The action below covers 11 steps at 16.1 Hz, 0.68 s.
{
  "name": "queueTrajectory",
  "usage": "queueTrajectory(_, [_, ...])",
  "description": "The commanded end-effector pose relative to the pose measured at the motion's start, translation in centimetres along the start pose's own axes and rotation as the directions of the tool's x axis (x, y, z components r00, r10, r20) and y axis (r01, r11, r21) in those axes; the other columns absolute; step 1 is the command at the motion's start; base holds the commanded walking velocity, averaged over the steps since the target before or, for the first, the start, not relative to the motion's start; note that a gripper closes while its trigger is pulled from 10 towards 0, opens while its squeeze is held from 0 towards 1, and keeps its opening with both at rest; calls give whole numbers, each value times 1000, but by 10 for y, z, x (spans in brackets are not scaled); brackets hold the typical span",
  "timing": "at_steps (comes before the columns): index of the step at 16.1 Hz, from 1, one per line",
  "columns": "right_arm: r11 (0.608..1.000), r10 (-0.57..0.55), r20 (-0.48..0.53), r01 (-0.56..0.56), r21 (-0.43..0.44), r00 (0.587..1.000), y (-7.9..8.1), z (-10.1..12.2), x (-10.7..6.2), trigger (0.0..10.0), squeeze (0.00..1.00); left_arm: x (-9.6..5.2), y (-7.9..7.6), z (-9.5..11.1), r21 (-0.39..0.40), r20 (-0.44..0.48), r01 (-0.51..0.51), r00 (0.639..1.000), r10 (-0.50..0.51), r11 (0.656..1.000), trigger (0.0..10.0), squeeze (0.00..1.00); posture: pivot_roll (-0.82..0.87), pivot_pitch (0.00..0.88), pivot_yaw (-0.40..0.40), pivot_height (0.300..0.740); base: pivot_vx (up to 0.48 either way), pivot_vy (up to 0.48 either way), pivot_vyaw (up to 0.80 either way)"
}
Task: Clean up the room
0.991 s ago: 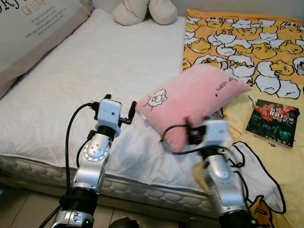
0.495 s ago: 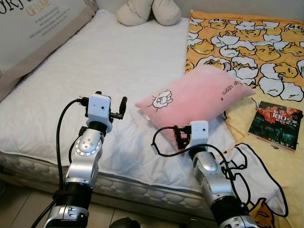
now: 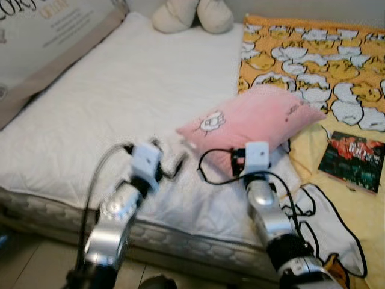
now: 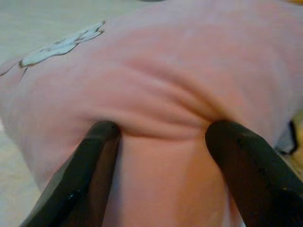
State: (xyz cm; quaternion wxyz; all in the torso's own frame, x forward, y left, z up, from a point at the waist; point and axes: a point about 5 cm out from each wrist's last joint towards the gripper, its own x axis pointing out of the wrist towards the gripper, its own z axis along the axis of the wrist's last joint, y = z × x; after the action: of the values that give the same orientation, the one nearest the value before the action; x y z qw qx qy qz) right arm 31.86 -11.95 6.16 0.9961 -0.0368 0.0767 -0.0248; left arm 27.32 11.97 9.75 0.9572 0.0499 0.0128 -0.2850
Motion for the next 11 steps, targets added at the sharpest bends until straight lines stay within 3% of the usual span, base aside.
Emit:
queueTrajectory(1, [997,-75,-23,75,26,997,-11,-7,-2,10000,0,-1,-10,4,9,6,102,995,-102,995,10000,0,-16,36,54,740,0,0,0])
queueTrajectory(2, [994,-94,-55,97,57,994,-12,-13,-1,10000,1000,-1,-13,7,6,22,129,991,-129,992,10000,0,-14,38,58,740,0,0,0])
queueTrajectory(7, [995,-62,-18,63,83,998,-6,0,1,10000,1000,-1,-13,13,20,12,149,989,-149,989,10000,0,-7,37,57,740,0,0,0])
queueTrajectory(9, [994,-93,-58,95,44,994,-17,-10,2,10000,1000,0,-15,13,10,13,150,989,-151,989,10000,0,-7,37,55,740,0,0,0])
queueTrajectory(11, [988,-151,-80,151,0,985,-40,-15,6,10000,1000,0,-15,12,0,8,145,989,-145,989,10000,0,-12,36,55,740,0,0,0])
